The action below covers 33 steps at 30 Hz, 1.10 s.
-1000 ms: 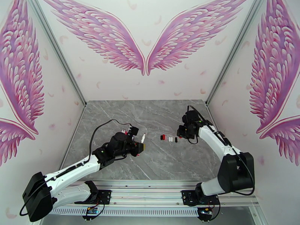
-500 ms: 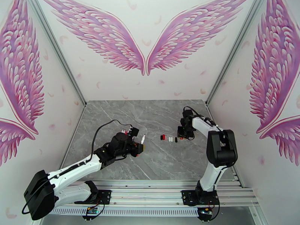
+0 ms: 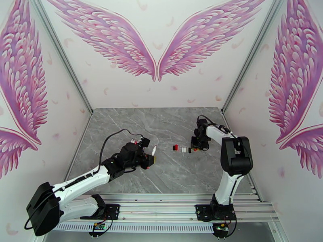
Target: Open the pen caps
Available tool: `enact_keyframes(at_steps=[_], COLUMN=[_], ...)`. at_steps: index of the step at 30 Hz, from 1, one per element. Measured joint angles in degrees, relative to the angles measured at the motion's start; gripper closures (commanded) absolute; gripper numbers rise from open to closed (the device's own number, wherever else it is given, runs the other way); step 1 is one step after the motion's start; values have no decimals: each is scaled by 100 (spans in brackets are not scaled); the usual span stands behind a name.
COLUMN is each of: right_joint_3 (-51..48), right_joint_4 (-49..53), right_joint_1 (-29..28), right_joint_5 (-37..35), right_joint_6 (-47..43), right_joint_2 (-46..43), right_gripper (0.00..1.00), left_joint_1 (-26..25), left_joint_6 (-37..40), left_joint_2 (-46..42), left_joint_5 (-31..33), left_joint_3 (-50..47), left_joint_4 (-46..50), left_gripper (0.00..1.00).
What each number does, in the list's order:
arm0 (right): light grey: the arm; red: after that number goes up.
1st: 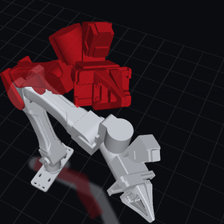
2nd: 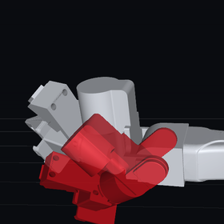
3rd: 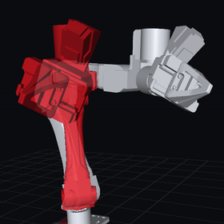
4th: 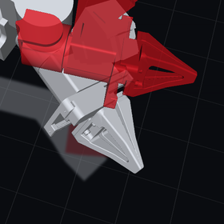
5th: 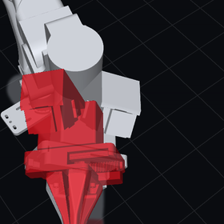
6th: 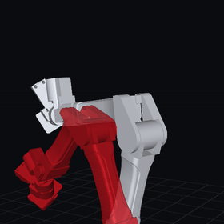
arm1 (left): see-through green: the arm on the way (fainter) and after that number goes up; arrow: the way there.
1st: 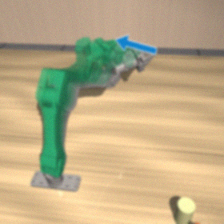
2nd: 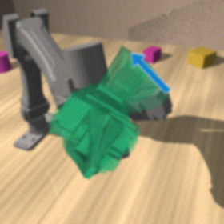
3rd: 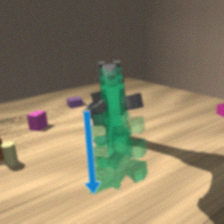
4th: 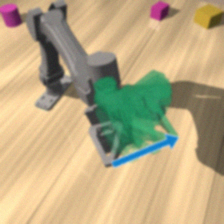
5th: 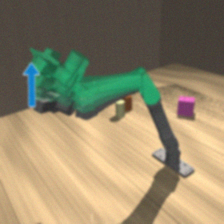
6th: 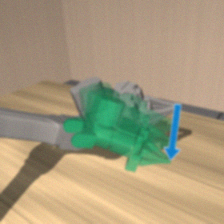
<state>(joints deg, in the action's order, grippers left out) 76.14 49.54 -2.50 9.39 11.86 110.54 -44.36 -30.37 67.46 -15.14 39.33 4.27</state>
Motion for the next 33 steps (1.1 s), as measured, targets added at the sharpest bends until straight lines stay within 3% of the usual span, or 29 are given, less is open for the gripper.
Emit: enact_keyframes(at_steps=[33], right_joint_3=[2], right_joint_4=[-76], right_joint_1=[0], right_joint_5=[457], right_joint_6=[-9], right_joint_2=[133], right_gripper=[73], left_joint_1=[0], left_joint_6=[35], left_joint_2=[251], left_joint_5=[-7], left_joint_3=[4], left_joint_4=[61], left_gripper=[100])
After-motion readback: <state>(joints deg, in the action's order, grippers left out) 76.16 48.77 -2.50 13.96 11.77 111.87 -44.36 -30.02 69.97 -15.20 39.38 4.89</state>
